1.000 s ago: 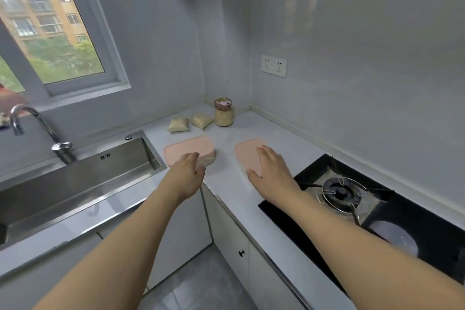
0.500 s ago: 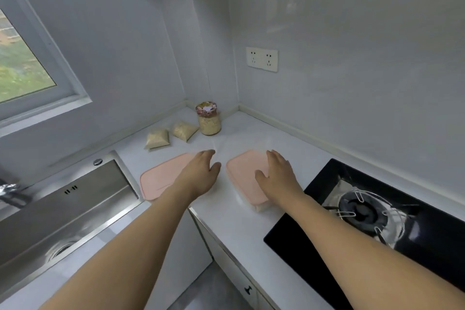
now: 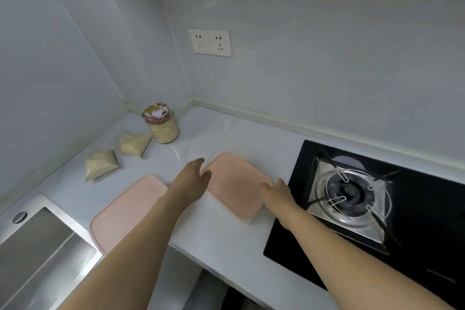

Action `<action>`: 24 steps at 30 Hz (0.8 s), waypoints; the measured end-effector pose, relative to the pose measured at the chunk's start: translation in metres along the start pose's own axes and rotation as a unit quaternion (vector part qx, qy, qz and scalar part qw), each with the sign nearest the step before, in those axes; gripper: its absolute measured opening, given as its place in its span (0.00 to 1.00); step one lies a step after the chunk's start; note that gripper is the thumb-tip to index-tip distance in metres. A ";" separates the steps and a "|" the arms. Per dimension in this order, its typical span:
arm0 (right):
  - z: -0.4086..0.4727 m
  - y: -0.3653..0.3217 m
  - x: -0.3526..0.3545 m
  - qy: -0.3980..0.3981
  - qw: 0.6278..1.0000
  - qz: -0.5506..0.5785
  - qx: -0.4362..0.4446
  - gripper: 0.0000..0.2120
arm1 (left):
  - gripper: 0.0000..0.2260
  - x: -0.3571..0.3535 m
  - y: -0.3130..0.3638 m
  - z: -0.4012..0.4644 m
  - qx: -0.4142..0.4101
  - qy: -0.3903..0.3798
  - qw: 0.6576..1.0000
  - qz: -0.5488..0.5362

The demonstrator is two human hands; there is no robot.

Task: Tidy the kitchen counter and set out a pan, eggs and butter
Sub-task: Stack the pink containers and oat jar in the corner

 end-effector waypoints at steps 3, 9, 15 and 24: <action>0.009 0.003 -0.014 0.026 0.997 0.053 -0.056 0.27 | 0.25 -0.003 -0.009 0.030 -0.015 -0.026 0.999 0.018; 0.025 0.005 -0.030 0.131 0.969 0.162 -0.132 0.32 | 0.25 -0.022 -0.022 0.071 -0.021 -0.085 0.996 0.002; 0.043 0.025 -0.052 0.172 0.929 0.258 -0.202 0.35 | 0.19 -0.051 -0.028 0.109 0.009 -0.144 0.989 -0.043; 0.055 0.041 -0.072 0.261 0.889 0.265 -0.267 0.28 | 0.21 -0.082 -0.029 0.151 0.013 -0.184 0.979 -0.091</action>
Point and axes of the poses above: each hand's wrist, its own z-axis towards the middle knuckle, its own x-axis out of the back of the hand, y = z × x, the point moved 6 cm from there along z, towards the middle knuckle, and after that the axes turned 6 degrees about z, right-handed, at the moved point
